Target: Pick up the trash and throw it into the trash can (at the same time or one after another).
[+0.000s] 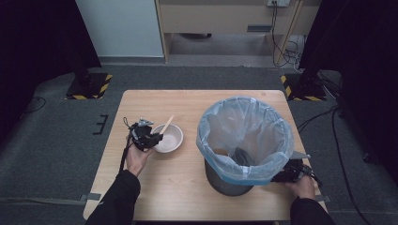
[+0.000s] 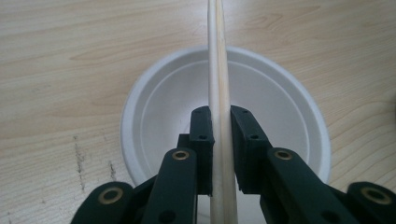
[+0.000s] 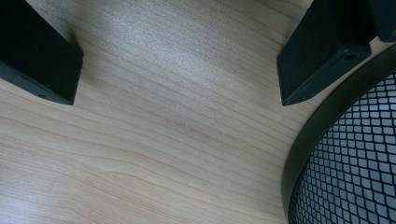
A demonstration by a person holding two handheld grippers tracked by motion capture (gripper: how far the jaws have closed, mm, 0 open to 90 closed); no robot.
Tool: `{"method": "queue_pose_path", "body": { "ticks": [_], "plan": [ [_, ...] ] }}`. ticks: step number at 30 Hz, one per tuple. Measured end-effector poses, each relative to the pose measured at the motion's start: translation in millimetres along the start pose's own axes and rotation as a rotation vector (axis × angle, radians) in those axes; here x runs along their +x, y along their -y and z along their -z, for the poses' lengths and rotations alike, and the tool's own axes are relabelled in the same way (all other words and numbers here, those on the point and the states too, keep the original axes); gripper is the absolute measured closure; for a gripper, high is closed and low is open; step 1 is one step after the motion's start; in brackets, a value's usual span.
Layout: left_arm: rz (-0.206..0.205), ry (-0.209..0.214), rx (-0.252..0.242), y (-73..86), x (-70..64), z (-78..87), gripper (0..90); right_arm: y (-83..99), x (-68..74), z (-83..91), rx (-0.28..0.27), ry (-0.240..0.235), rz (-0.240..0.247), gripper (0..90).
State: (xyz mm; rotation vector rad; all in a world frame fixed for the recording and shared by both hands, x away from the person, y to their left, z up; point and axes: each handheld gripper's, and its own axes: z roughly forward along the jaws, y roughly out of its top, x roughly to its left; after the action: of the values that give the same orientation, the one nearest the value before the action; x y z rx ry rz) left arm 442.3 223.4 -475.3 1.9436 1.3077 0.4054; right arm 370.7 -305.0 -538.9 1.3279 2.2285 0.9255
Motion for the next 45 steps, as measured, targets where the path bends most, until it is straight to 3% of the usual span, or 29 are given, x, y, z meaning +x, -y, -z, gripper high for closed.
{"method": "queue_pose_path", "body": {
  "ticks": [10, 19, 45],
  "plan": [
    [0.009, 0.017, -0.074, -8.7, 0.3, 19.0, 79.4, 0.0, 0.0, 0.0, 0.0, 0.0, 0.0, 0.4],
    [0.013, 0.054, -0.178, -20.8, -3.0, 46.6, 79.4, 0.0, 0.0, 0.0, 0.0, 0.0, 0.0, 0.4],
    [-0.029, 0.149, -0.41, -50.5, -28.6, 113.0, 79.3, 0.0, -0.1, 0.0, -0.001, 0.0, 0.002, 0.4]
  ]
}}
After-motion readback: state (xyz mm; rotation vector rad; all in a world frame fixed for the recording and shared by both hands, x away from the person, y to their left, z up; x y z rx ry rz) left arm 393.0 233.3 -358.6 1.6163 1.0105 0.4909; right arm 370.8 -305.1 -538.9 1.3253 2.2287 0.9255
